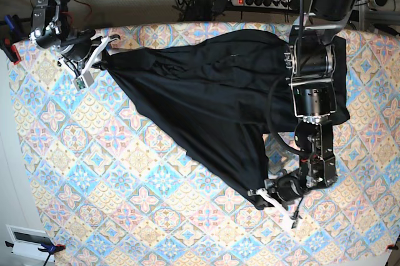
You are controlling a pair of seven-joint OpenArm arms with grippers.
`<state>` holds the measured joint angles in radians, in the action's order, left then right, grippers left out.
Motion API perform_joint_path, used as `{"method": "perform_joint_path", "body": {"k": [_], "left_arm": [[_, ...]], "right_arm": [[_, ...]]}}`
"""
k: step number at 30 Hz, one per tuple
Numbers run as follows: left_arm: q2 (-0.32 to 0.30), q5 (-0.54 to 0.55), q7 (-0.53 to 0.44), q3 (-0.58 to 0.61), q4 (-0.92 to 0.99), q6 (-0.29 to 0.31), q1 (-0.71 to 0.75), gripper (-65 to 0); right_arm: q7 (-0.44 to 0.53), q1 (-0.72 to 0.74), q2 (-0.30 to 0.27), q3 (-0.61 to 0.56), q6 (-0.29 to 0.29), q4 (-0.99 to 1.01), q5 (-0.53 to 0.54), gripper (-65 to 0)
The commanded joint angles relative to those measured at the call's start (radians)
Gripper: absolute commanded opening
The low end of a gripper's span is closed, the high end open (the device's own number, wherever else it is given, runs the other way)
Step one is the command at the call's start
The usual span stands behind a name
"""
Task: Layout the t-shirt on the table in an organized manner, then fold the t-shirt properly
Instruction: 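Pull the grasped hem with the left gripper away from the right gripper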
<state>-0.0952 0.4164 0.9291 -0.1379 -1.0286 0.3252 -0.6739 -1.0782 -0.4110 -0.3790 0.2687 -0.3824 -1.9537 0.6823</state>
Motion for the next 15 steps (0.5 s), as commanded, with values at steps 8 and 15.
{"method": "perform_joint_path", "body": {"k": [8, 15], "left_arm": [[-0.005, -0.029, -0.02, 0.03, -0.015, 0.002, 0.038, -65.0], [-0.008, -0.17, -0.029, 0.157, -0.019, 0.002, 0.133, -54.9]], "right_arm": [[-0.043, 0.04, -0.013, -0.033, -0.003, -0.014, 0.006, -65.0], [-0.04, 0.04, -0.013, -0.125, -0.003, -0.014, 0.004, -64.8]]}}
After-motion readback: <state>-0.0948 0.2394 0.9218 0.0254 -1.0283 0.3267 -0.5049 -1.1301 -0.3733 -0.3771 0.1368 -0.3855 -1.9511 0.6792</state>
